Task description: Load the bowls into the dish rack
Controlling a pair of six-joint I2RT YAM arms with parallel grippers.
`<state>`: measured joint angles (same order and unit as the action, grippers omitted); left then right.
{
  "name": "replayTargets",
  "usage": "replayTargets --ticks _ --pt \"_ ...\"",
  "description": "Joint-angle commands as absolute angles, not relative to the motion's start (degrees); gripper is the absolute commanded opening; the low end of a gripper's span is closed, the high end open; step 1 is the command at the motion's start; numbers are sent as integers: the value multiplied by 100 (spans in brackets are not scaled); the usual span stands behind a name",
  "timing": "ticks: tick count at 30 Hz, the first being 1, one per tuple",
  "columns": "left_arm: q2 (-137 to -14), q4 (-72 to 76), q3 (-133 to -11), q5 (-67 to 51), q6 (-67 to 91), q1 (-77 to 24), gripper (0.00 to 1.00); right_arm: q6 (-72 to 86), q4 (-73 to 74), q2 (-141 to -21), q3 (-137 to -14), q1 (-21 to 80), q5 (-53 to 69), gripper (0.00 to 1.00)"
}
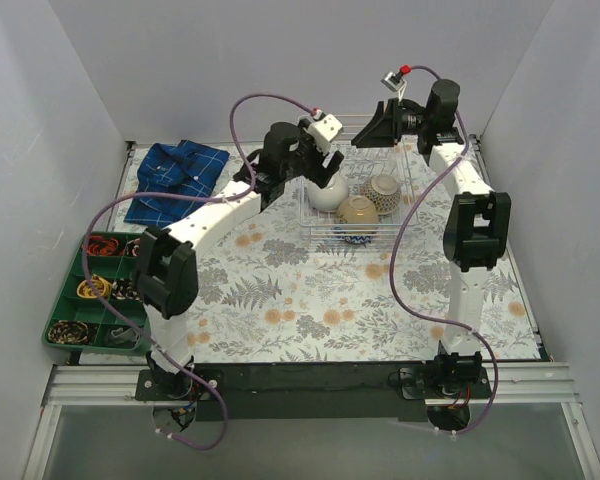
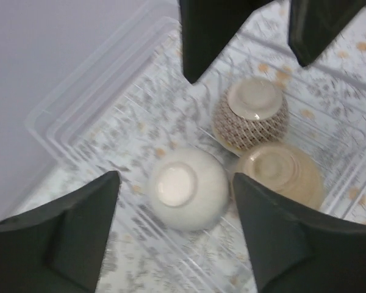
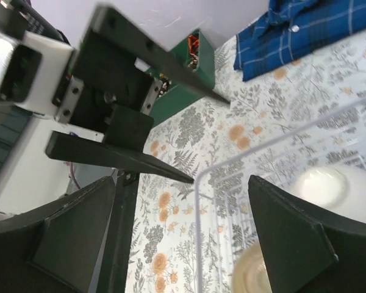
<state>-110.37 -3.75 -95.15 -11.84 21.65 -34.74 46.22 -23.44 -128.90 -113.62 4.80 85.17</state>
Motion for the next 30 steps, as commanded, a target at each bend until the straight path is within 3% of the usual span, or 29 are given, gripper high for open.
replayTargets --ticks 1,4,13,16,17,19,23,27,30 --pt "-9757 -44 -8975 -151 2110 -3446 92 4097 -1664 -11831 -11768 974 8412 99" --pt "-9195 -35 -8360 104 1952 -3384 98 3955 -1406 -11453 -11978 1264 8332 99" --pt "-8271 281 -7559 755 2056 -2928 98 2955 -1048 -10881 -12120 1529 7226 99" --pt "-8174 132 -7611 818 2486 -2533 98 1371 764 -10977 -12383 1459 5972 99" --pt "-8139 88 -7611 783 2574 -2436 98 962 1200 -11021 -12514 1459 4724 99" --pt "-8095 35 -7550 765 2742 -2207 98 164 1693 -11100 -12551 1450 3714 99" --pt "-7823 316 -7041 887 2909 -2039 98 272 2082 -11215 -12429 1363 633 99" --pt "-7480 833 -6138 1335 3409 -1978 98 413 2110 -10689 -11209 1318 -1561 99" --pt "-7401 1036 -5732 1529 3805 -1925 98 264 1960 -10030 -9900 1318 -1942 98"
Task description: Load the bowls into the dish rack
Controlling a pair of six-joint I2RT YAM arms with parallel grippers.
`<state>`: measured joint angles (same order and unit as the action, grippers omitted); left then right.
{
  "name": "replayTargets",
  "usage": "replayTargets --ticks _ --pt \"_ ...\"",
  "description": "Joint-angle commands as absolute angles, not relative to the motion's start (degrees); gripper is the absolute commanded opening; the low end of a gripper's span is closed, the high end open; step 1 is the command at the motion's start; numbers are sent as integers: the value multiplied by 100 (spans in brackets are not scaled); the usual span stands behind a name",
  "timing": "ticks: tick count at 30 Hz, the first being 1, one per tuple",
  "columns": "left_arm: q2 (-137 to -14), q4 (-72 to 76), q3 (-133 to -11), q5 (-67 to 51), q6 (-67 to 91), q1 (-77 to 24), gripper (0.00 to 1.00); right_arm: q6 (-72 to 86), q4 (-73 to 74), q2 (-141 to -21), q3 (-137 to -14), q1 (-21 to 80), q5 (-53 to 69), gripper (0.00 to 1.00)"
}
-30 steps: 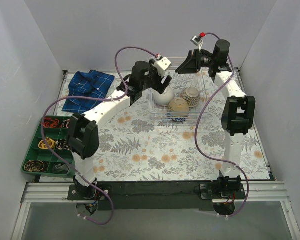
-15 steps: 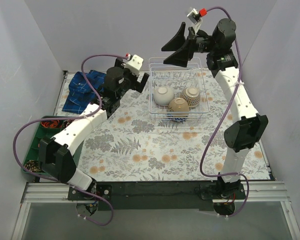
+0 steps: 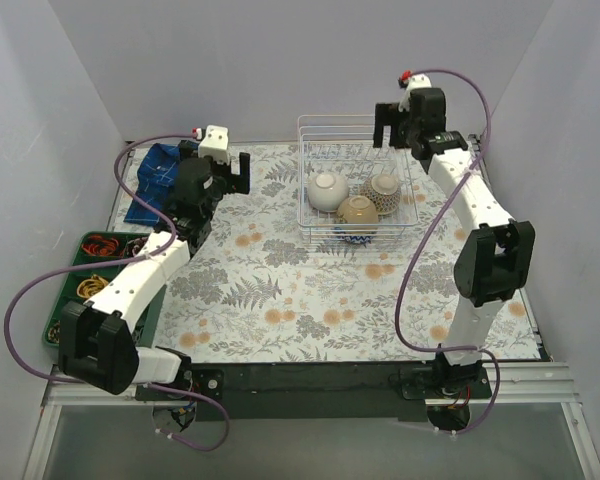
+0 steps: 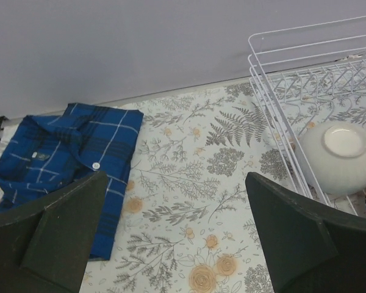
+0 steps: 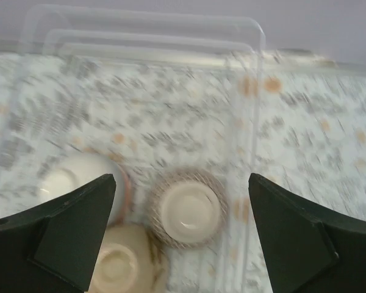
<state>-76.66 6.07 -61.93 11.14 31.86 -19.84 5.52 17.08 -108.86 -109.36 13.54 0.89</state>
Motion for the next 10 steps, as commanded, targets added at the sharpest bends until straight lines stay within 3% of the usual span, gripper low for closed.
replayTargets --ticks 1,10 --pt "-7357 1089 -5496 1538 3884 -1864 98 246 1960 -9654 -9253 1327 -1977 98" --pt "-7883 748 -5431 1669 4236 -1582 98 254 1977 -7474 -6550 1310 -2013 99"
